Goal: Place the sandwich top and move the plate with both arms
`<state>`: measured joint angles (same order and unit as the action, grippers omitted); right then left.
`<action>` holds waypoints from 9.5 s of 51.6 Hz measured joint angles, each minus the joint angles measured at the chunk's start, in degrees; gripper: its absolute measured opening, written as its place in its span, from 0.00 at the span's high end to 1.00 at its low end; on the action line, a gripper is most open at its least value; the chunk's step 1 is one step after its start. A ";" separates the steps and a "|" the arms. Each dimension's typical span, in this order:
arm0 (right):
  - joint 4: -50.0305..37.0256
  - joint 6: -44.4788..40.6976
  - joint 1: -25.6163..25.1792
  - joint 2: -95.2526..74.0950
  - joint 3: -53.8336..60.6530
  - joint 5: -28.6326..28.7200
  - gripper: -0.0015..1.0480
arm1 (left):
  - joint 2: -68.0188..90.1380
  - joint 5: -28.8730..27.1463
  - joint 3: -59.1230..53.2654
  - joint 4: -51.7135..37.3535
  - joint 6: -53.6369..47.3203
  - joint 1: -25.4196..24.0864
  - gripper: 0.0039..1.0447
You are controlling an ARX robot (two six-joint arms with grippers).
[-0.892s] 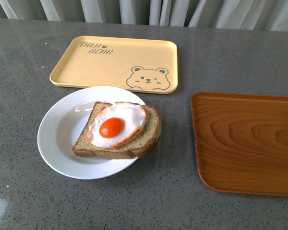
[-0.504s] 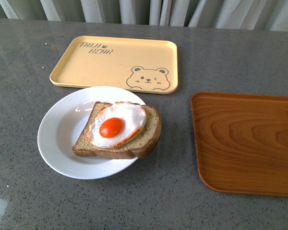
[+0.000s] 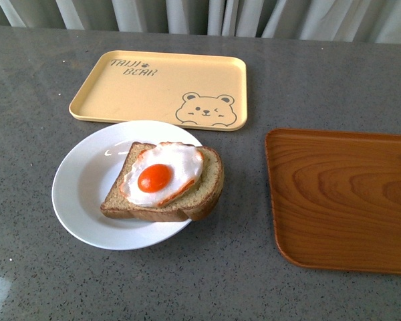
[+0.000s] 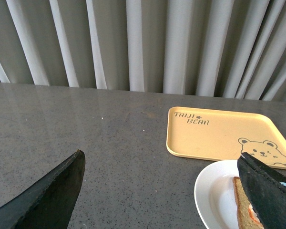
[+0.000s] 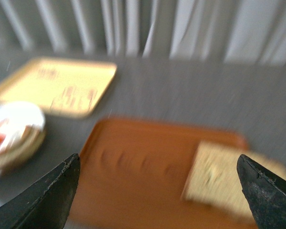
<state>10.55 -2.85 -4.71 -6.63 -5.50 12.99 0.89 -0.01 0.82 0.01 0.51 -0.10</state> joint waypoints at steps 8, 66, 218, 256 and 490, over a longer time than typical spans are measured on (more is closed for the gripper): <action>-1.57 -3.74 -14.36 -24.68 -8.48 19.10 0.09 | 0.00 0.00 0.00 0.00 -0.02 0.00 0.08; -30.62 -9.18 -37.20 -100.17 -29.18 21.53 0.09 | 0.00 0.00 0.00 0.00 -0.02 0.00 0.08; -58.38 47.28 44.09 -101.04 -29.68 -19.23 0.98 | 0.00 0.00 0.00 0.00 -0.02 0.00 0.08; -57.16 48.46 44.13 -97.74 -24.90 -22.01 0.18 | 0.00 0.00 0.00 0.00 -0.02 0.00 0.08; -10.62 3.06 4.90 6.32 4.24 -13.03 0.09 | 110.49 24.65 24.52 -55.45 39.82 -6.34 0.08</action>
<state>-0.08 0.21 0.19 -0.32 -1.26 -0.03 111.37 24.64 25.34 -55.44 40.34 -6.44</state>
